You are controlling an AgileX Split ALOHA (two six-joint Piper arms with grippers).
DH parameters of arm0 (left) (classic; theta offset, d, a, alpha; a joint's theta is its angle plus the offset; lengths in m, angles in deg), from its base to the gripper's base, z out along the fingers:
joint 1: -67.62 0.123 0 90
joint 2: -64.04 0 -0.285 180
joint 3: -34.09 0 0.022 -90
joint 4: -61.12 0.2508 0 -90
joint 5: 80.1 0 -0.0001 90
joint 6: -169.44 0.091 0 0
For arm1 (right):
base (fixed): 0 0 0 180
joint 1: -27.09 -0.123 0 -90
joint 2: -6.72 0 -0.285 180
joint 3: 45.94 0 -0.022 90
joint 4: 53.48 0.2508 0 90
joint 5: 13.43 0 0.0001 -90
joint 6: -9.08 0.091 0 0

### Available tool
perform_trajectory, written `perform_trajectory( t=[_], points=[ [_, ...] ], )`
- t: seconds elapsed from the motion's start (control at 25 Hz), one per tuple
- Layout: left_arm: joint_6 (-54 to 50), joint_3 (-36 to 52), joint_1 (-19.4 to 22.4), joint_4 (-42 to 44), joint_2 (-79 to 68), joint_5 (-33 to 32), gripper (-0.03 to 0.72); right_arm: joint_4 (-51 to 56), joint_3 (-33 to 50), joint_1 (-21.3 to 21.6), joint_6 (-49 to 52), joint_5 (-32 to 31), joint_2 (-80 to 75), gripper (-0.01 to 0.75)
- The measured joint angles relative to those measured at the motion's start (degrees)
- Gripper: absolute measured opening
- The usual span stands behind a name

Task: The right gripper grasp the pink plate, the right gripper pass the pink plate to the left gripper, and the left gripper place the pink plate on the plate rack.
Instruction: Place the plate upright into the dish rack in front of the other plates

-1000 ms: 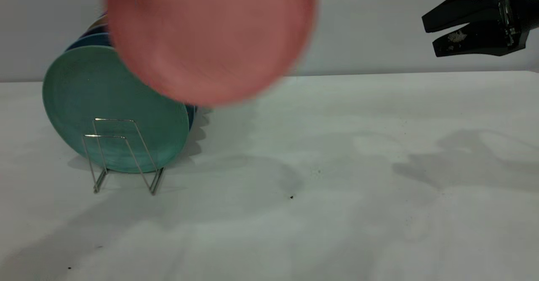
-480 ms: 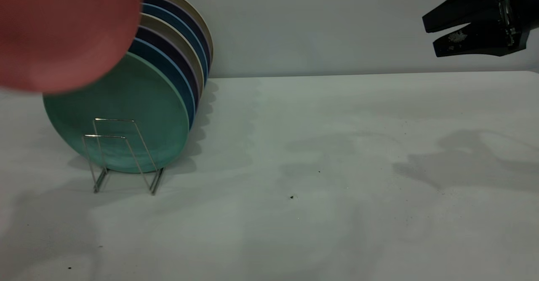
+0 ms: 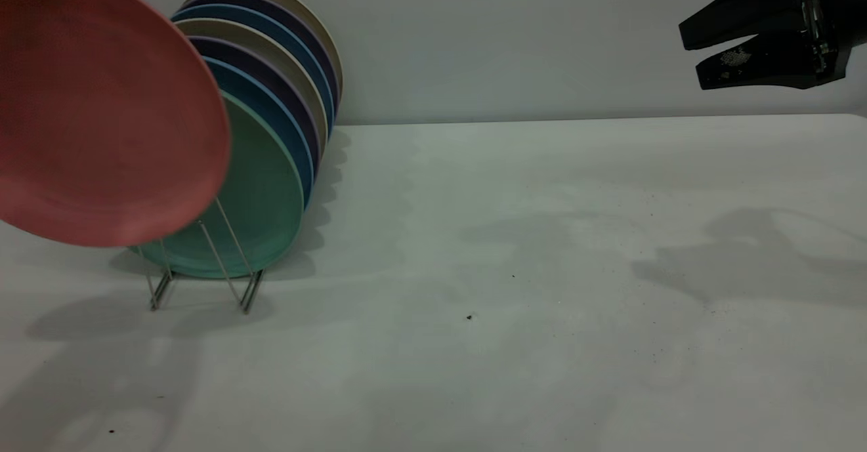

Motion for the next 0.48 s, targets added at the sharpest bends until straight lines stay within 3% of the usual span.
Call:
perform_trajectory(
  t=[0.24,0.48],
  points=[
    [1.8,-2.0,-1.0,-1.0,-1.1,-2.4,0.026,0.0,0.0,0.0,0.0,0.0,0.0,0.534],
    [1.9,-9.1,-0.1,-2.6,-1.3,-12.0,0.026,0.1,0.0,0.0,0.1,0.0,0.0,0.534]
  ],
)
